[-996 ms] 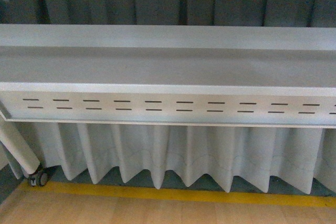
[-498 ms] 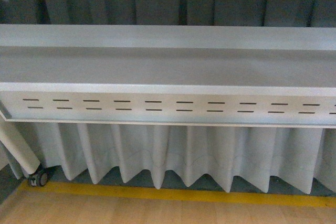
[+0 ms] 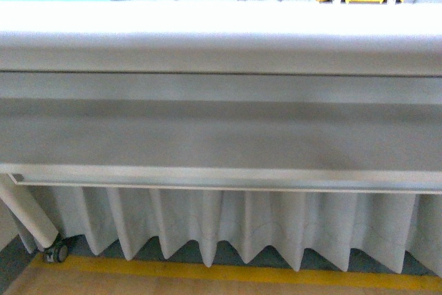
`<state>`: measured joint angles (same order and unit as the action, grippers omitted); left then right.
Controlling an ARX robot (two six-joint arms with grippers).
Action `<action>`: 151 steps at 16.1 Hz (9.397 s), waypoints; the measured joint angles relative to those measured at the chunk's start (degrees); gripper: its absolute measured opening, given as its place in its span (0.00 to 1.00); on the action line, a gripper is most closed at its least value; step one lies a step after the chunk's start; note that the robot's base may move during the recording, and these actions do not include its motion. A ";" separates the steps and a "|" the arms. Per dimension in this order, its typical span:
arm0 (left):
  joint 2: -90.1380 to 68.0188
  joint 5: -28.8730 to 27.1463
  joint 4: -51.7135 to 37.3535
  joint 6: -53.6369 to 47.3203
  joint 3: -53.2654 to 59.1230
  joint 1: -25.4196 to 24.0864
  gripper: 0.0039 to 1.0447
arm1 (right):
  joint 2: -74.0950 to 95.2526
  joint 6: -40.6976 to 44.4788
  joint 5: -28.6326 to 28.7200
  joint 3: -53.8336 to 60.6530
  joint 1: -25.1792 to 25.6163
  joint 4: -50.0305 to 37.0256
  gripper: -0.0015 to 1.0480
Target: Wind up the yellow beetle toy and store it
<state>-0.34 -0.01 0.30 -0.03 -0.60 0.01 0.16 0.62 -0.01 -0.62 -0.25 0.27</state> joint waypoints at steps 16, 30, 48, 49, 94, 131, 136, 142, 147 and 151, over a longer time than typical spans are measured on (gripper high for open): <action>0.00 0.00 -0.11 0.02 0.00 0.00 0.94 | -0.02 -0.04 -0.02 0.00 0.00 -0.02 0.94; 0.00 -0.02 -0.13 0.02 0.00 0.00 0.94 | 0.02 -0.04 0.00 0.00 0.00 -0.09 0.94; 0.00 0.00 -0.11 0.02 0.00 0.00 0.94 | 0.04 -0.04 0.00 0.00 0.00 -0.04 0.94; 0.00 -0.02 -0.11 0.02 0.00 0.00 0.94 | 0.04 -0.04 0.00 0.00 0.00 -0.02 0.94; 0.00 -0.02 -0.09 0.02 0.00 0.00 0.94 | 134.53 95.67 43.23 -87.65 5.18 40.35 0.94; 0.00 0.00 -0.09 0.02 0.00 0.00 0.94 | 128.04 99.54 37.88 -68.22 24.68 43.12 0.76; 0.00 -0.02 -0.09 0.02 0.00 0.00 0.94 | 128.04 99.56 38.34 -68.22 24.63 42.40 0.94; 0.00 -0.02 -0.09 0.02 0.00 0.00 0.94 | 128.02 99.56 38.34 -68.22 24.61 41.33 0.94; 0.00 -0.02 -0.09 0.02 0.00 0.00 0.94 | 127.99 99.56 38.27 -68.02 24.61 40.59 0.94; 0.00 -0.02 -0.09 0.02 0.00 0.00 0.94 | 127.97 99.58 38.27 -67.87 24.57 39.89 0.94</action>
<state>-0.34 -0.03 0.21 -0.01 -0.60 0.01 128.14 100.20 38.26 -68.49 24.32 40.16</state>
